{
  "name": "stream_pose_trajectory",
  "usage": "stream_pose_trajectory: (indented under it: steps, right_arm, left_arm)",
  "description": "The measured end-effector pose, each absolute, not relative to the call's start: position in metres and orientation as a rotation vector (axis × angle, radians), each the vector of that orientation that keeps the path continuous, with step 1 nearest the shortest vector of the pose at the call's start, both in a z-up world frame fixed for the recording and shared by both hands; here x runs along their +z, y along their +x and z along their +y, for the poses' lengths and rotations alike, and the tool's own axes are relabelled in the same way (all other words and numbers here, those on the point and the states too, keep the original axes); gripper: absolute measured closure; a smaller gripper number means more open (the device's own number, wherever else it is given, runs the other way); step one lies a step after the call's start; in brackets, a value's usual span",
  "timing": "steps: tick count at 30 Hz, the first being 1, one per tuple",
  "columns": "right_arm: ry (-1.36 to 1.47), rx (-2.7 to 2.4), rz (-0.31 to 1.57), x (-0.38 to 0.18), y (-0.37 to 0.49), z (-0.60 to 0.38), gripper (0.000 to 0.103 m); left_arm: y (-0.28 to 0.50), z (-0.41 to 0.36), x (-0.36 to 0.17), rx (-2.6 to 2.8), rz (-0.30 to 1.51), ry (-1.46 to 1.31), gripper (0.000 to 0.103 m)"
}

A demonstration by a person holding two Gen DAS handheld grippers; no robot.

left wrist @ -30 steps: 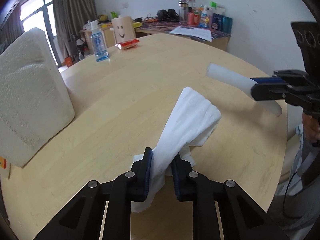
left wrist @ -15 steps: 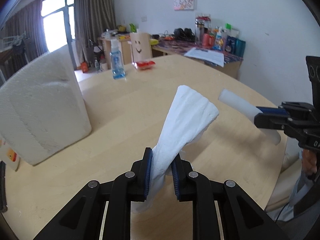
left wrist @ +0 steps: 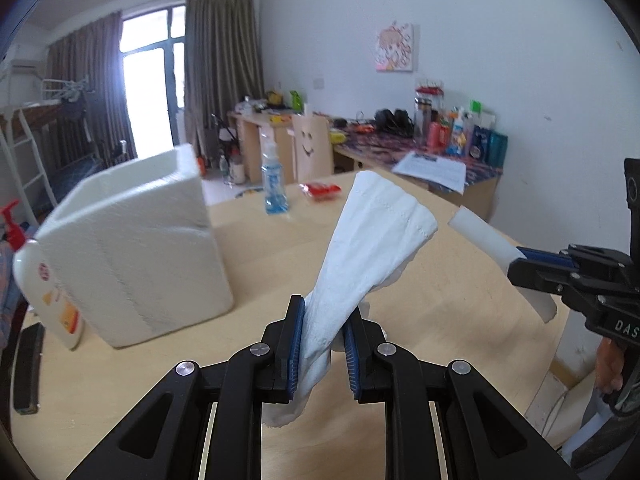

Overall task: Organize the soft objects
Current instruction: 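Carry the napkin and rolled towel over the foam box with both tools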

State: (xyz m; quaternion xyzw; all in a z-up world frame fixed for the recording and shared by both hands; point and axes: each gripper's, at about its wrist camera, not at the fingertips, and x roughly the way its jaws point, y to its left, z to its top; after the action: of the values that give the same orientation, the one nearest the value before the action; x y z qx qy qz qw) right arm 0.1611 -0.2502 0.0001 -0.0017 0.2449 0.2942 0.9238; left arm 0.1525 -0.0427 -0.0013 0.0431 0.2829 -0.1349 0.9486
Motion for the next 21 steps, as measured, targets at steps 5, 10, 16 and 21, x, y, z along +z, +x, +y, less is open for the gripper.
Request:
stream_pose_trajectory:
  steps: [5, 10, 16, 21]
  right_arm:
    - [-0.027, 0.638, 0.464, 0.008, 0.155, -0.232, 0.085]
    - [-0.047, 0.676, 0.426, 0.017, 0.149, -0.212, 0.085]
    - [-0.073, 0.717, 0.387, 0.026, 0.143, -0.186, 0.085]
    - [-0.096, 0.754, 0.365, 0.034, 0.137, -0.161, 0.085]
  left_arm:
    - [0.141, -0.020, 0.008, -0.225, 0.546, 0.059, 0.083]
    - [0.130, -0.003, 0.019, -0.186, 0.506, 0.040, 0.083]
    - [0.113, 0.023, 0.026, -0.130, 0.460, 0.007, 0.083]
    - [0.101, 0.048, 0.029, -0.084, 0.436, -0.021, 0.083]
